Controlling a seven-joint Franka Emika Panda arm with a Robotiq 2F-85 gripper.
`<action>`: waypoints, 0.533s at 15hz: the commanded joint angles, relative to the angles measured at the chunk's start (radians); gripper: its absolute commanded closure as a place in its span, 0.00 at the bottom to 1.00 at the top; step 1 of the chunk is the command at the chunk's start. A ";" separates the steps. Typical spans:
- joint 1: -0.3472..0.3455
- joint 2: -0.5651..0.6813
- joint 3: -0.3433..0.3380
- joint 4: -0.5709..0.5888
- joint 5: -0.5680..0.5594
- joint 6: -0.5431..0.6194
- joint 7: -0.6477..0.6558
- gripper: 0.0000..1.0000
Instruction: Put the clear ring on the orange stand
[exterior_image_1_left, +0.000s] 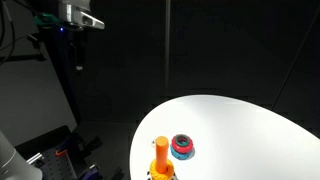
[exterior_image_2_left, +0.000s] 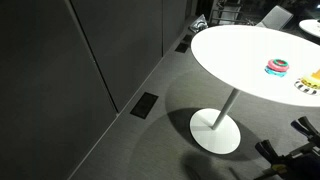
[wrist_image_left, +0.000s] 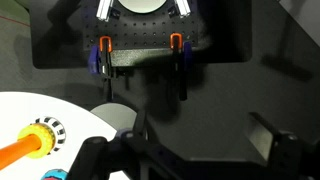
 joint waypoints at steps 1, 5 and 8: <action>-0.001 0.000 0.000 0.001 0.000 -0.001 0.000 0.00; -0.001 0.000 0.000 0.001 0.000 -0.001 0.000 0.00; -0.007 0.016 0.001 0.017 -0.015 0.017 0.001 0.00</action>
